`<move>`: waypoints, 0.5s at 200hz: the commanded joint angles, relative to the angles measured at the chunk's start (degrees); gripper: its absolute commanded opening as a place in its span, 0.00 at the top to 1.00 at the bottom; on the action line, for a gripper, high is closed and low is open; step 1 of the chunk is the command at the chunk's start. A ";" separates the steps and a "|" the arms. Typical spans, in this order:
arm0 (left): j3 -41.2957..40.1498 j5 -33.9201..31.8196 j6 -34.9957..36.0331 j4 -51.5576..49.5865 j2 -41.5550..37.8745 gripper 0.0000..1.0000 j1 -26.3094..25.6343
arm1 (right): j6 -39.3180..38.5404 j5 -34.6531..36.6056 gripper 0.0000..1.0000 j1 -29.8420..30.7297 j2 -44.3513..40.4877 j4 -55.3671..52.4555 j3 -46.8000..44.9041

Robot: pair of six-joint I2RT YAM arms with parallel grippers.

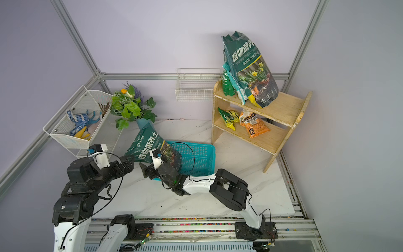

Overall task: Take down the fertilizer bag from the shelf
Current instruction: Place the fertilizer bag in the storage box.

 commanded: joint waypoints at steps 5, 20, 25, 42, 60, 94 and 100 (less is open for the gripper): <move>-2.68 0.84 -0.11 0.87 -0.50 0.00 0.36 | -3.48 0.39 0.08 0.69 -11.33 -2.09 -3.65; -2.67 0.84 -0.11 0.88 -0.51 0.00 0.36 | -5.31 2.82 0.06 0.69 -17.21 -5.75 -4.68; -2.67 0.85 -0.11 0.88 -0.58 0.00 0.36 | -5.86 3.93 0.06 0.69 -19.00 -7.51 -4.62; -2.67 0.81 -0.11 0.88 -0.50 0.00 0.34 | -6.91 8.48 0.03 0.69 -24.58 -14.26 -3.55; -2.67 0.84 -0.11 0.88 -0.58 0.00 0.36 | -8.41 11.92 0.01 0.69 -28.64 -21.73 -1.37; -2.67 0.71 -0.13 0.88 -0.50 0.00 0.41 | -10.91 26.46 0.01 0.39 -33.90 -39.30 10.71; -2.67 0.71 -0.11 0.88 -0.50 0.00 0.42 | -11.63 28.68 0.01 0.13 -34.00 -42.43 13.62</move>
